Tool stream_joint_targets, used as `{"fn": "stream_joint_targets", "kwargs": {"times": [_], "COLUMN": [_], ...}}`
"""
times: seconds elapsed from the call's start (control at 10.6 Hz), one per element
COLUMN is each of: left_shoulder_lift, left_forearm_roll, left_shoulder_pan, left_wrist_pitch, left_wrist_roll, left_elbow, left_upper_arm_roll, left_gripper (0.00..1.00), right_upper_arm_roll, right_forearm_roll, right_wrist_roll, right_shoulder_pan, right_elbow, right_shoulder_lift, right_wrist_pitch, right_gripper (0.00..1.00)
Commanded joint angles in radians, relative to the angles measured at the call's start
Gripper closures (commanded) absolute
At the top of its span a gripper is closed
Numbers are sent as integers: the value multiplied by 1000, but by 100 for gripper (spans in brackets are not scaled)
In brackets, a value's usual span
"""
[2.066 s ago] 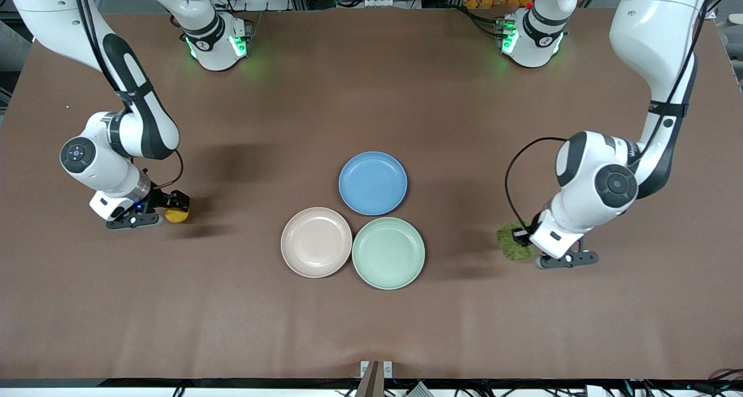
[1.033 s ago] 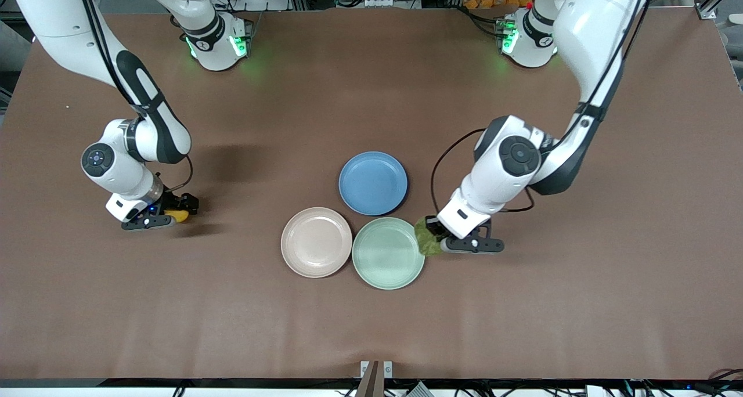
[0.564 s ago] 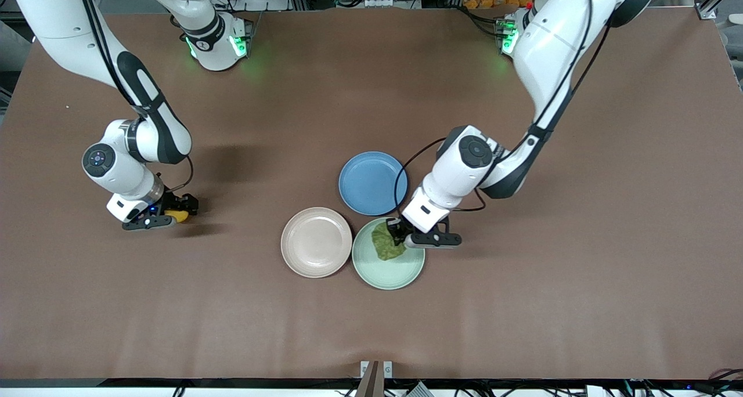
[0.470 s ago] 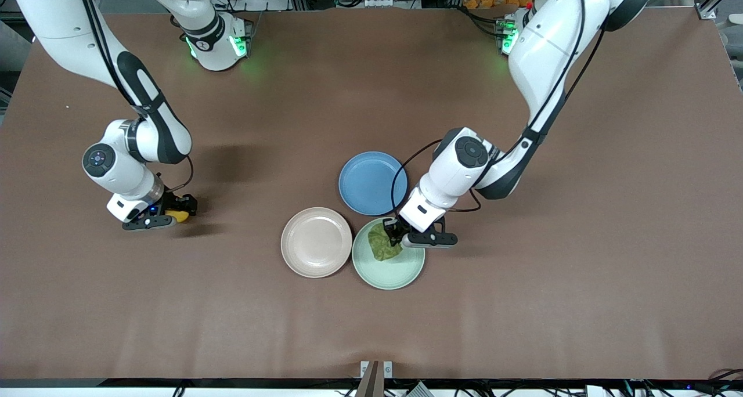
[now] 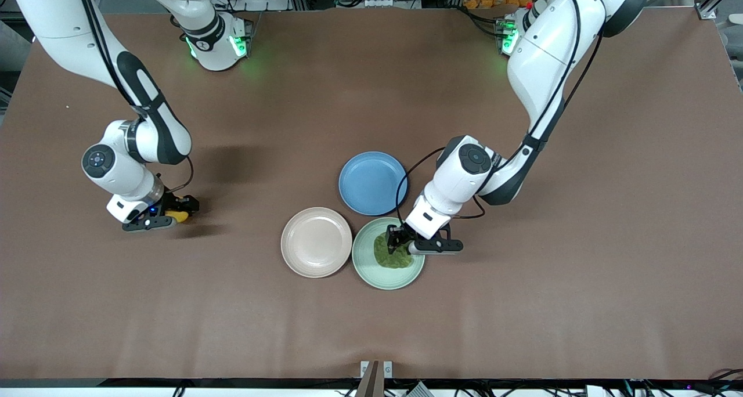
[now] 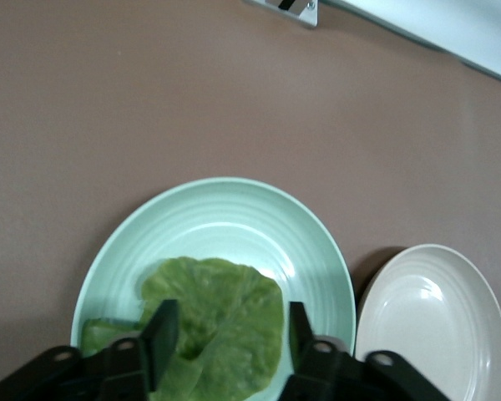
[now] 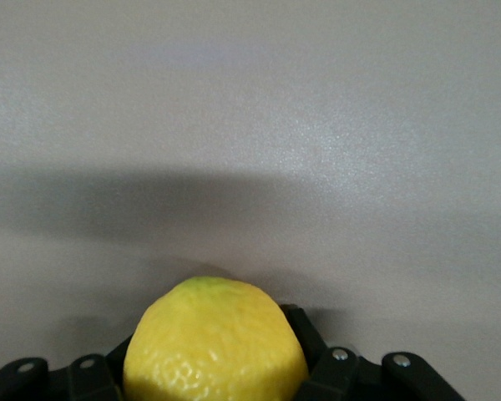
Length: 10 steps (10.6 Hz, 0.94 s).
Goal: Place lemon and lettuce in plates
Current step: 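Open the left gripper and raise it away from the mint-green plate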
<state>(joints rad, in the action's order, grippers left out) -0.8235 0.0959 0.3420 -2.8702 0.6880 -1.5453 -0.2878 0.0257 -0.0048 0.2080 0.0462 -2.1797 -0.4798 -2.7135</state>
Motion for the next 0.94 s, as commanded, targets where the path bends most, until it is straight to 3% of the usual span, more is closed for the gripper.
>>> {"fn": "stream_joint_targets", "kwargs": {"times": [0.0, 0.09, 0.47, 0.85], "left_shoulder_lift": [69, 111, 340, 510], "left_forearm_roll": [24, 25, 30, 27], "left_shoulder_pan": [8, -7, -99, -217], "left_wrist_pitch": [5, 38, 508, 860], "left_wrist_roll": [24, 25, -31, -319], "left_elbow": [5, -4, -1, -6], "left_upper_arm_roll": [29, 30, 23, 24], "left_gripper": [0, 0, 0, 0], "right_upper_arm_roll": [-10, -12, -12, -12], "right_forearm_roll": [-3, -3, 50, 89], "right_wrist_roll": [2, 2, -2, -79], "right_shoulder_pan": [4, 3, -26, -77], "right_elbow": [86, 98, 227, 307], "right_shoulder_lift": [3, 3, 3, 1], "right_wrist_pitch": [141, 152, 326, 394], "right_gripper": [38, 39, 40, 40]}}
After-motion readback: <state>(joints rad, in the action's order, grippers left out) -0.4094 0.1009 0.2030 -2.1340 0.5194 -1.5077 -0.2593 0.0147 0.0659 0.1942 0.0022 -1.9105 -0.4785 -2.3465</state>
